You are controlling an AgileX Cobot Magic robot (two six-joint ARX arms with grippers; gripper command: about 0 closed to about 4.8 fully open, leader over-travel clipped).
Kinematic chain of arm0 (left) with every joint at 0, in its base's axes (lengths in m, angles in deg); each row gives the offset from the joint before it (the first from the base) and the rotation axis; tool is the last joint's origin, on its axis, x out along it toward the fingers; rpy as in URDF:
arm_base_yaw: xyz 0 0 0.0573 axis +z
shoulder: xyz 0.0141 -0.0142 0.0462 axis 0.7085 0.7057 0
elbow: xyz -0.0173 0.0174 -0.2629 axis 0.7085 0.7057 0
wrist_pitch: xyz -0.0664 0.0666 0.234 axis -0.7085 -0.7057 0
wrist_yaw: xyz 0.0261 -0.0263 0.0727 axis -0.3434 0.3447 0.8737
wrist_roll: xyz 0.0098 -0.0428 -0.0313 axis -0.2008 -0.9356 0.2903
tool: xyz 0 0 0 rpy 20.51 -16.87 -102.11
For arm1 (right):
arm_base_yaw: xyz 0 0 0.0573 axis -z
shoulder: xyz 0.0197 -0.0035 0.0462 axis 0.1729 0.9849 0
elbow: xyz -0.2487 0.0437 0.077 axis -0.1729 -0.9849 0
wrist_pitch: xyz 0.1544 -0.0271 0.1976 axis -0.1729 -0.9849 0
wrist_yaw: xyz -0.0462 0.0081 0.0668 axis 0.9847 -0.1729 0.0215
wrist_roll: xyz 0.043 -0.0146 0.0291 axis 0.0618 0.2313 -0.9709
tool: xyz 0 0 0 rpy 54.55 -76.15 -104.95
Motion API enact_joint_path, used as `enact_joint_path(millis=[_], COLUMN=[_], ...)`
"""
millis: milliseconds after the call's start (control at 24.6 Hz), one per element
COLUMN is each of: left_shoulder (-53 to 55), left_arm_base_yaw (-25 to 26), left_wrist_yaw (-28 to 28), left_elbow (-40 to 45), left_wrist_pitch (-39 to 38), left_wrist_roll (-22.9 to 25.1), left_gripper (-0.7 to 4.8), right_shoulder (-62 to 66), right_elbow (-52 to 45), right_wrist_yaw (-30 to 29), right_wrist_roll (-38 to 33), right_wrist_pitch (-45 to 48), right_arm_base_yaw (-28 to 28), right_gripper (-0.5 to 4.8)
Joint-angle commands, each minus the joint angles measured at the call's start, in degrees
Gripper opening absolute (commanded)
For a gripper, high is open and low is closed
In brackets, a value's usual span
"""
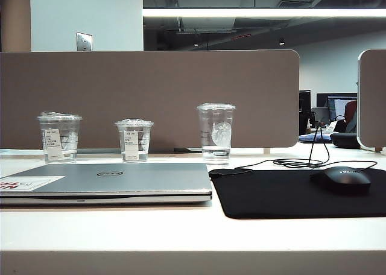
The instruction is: Pick up the coffee cup on the middle and place it on the right side of the laptop.
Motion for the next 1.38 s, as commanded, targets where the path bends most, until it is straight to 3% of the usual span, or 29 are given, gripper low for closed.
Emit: enact_joint_path(millis=[41, 122, 244, 325, 407, 528, 650, 772, 813, 854, 894, 935, 1016, 1057, 1098, 1138, 1220, 1301, 1382], left_shoulder=[0.2, 1.3, 7.1, 13.2, 22.1, 32.2, 42.4, 48.2, 49.3, 51.5, 52.8, 54.3, 56.4, 57.6, 59.8, 61.2, 64.8, 67.3, 72.1], left_arm_base_yaw=[0.0, 0.0, 0.0, 0.0, 0.0, 0.0, 0.0, -0.1, -0.1, -0.3, -0.6, -1.6, -4.1, -5.2, -6.8, -7.6, -8.9, -9.9, -10.0], left_wrist_yaw=[0.1, 1.7, 3.9, 0.7, -3.5, -6.6, -12.9, -15.9, -16.0, -18.0, -19.5, -20.5, -20.4, -20.4, -20.3, -20.2, -20.2, -19.9, -18.9], left_elbow=[-3.8, -8.4, -16.8, -22.4, -29.2, -36.3, -43.3, -46.4, -46.8, -47.2, -47.3, -47.3, -47.3, -47.3, -47.3, -47.3, -47.3, -47.3, -47.3], left_wrist_pitch=[0.8, 0.3, -2.6, -2.8, -2.8, -2.7, -2.6, -1.6, -0.9, 1.1, 2.1, 2.5, 2.8, 3.5, 4.9, 5.8, 8.9, 11.6, 19.3], left_wrist_roll=[0.2, 0.1, 0.2, 0.2, -0.1, -0.2, -1.1, -1.3, -1.1, -1.2, -2.0, -4.4, -3.4, -2.1, 0.6, 1.9, 2.0, 2.1, 2.1], left_gripper=[-0.05, -0.05, -0.05, -0.05, -0.05, -0.05, -0.05, 0.03, 0.43, 2.41, 3.18, 3.41, 3.47, 3.76, 4.63, 4.79, 4.79, 4.79, 4.79], right_shoulder=[-0.1, 0.0, 1.5, 4.5, 10.6, 19.6, 30.3, 36.8, 38.3, 42.2, 44.2, 47.8, 53.6, 56.0, 59.9, 62.1, 67.8, 70.8, 74.1], right_elbow=[-0.1, 0.9, 7.2, 12.7, 19.4, 27.5, 37.5, 44.0, 45.2, 47.7, 48.8, 50.6, 53.9, 55.2, 57.5, 58.8, 61.4, 62.2, 62.8], right_wrist_yaw=[2.5, 4.8, 3.2, -0.9, -6.9, -8.0, -12.1, -12.3, -12.4, -12.5, -12.9, -13.4, -15.8, -16.9, -19.1, -20.5, -25.0, -25.3, -25.2], right_wrist_roll=[-13.6, -22.3, -24.3, -22.8, -14.8, -8.7, -8.5, -6.9, -6.9, -6.5, -5.3, -3.3, -1.5, -1.5, -1.6, -1.6, -1.7, -3.2, -3.8], right_wrist_pitch=[10.6, 14.9, 7.8, 4.7, 4.6, 4.2, 1.6, 0.9, 0.7, 0.7, 0.7, 0.7, 0.0, -0.3, -1.4, -1.9, -1.5, 0.0, 2.6], right_arm_base_yaw=[-0.1, -0.1, -0.1, 0.0, -0.1, -0.1, -0.1, -3.1, -4.0, -6.1, -7.0, -8.4, -10.1, -10.2, -10.2, -10.2, -10.3, -10.3, -10.3], right_gripper=[-0.06, -0.06, -0.06, -0.06, -0.06, -0.06, -0.06, -0.06, -0.05, -0.06, -0.06, -0.06, -0.06, -0.06, -0.06, -0.05, -0.05, -0.05, -0.06])
